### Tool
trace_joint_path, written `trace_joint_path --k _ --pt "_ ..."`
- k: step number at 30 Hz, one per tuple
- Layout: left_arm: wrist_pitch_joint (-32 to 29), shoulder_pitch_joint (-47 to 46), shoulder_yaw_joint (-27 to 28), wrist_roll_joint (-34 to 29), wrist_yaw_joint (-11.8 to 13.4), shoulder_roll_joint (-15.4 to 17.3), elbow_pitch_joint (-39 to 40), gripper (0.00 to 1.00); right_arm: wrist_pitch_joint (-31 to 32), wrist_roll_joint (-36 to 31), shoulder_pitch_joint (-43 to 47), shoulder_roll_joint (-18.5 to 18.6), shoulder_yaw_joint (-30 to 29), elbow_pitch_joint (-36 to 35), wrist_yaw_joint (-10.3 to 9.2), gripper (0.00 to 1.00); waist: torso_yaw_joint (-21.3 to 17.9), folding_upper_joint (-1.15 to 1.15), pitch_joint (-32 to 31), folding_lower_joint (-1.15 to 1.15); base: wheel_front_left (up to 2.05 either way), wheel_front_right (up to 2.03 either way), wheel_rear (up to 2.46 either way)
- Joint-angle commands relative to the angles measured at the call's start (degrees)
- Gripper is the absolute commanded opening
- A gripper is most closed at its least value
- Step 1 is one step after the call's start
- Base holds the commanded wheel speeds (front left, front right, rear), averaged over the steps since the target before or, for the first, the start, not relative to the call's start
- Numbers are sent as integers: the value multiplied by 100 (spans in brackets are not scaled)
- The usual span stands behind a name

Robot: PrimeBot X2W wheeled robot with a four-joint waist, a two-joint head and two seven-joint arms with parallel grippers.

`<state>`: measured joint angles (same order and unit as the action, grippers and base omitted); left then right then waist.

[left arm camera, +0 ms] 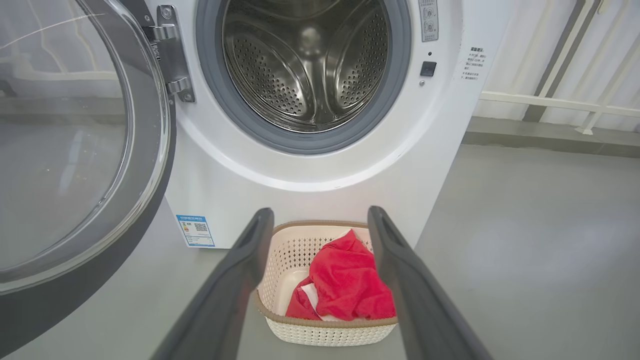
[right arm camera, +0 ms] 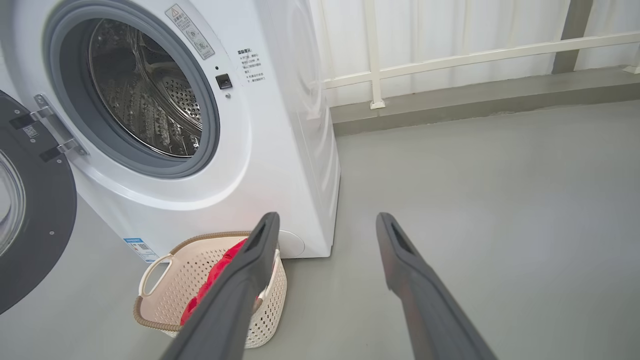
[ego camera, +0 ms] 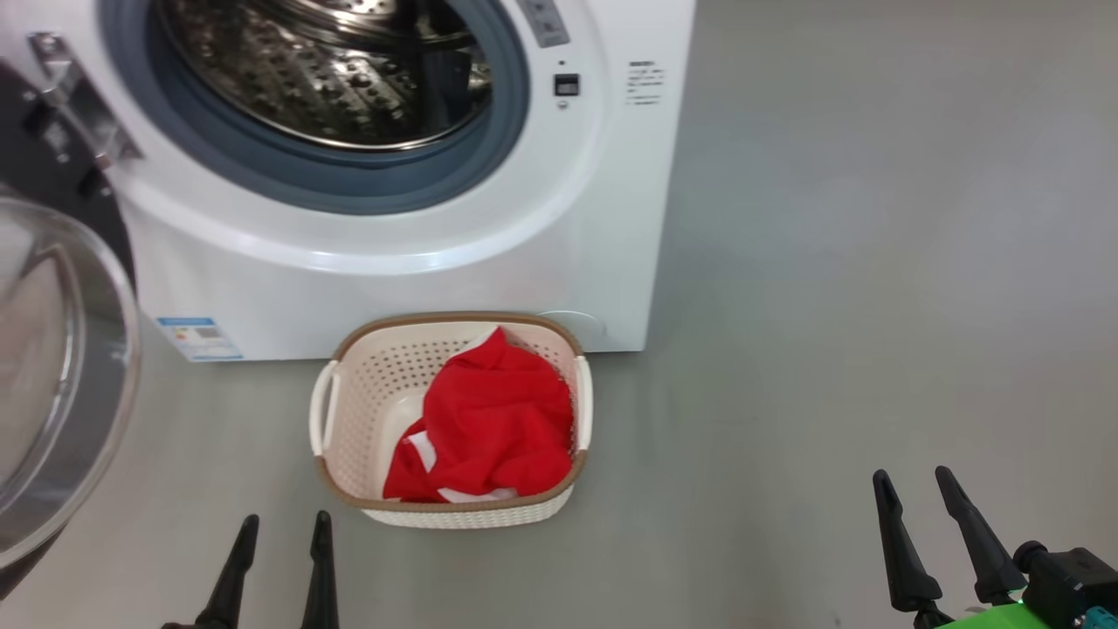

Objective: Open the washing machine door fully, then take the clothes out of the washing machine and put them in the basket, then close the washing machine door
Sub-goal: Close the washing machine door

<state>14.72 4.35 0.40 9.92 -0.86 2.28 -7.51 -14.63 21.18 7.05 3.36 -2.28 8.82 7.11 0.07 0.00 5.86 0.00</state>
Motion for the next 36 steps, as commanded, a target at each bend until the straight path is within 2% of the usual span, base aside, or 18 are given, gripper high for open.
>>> trace_joint_path --k 1,11,25,36 --pt "28 -149 145 86 86 60 121 100 -37 -22 -59 129 168 -116 37 100 228 0 -46 0 0 0 0" --pt "28 -3 -77 259 307 60 78 100 -37 -22 -98 344 325 -106 37 100 1048 0 -126 0 0 0 0" --pt "28 138 -291 442 465 60 35 100 -37 -21 87 379 449 -58 37 100 2290 0 -339 0 0 0 0" --pt "28 192 -307 503 541 60 1 100 -37 -22 115 317 536 -3 37 100 2747 0 -476 0 0 0 0"
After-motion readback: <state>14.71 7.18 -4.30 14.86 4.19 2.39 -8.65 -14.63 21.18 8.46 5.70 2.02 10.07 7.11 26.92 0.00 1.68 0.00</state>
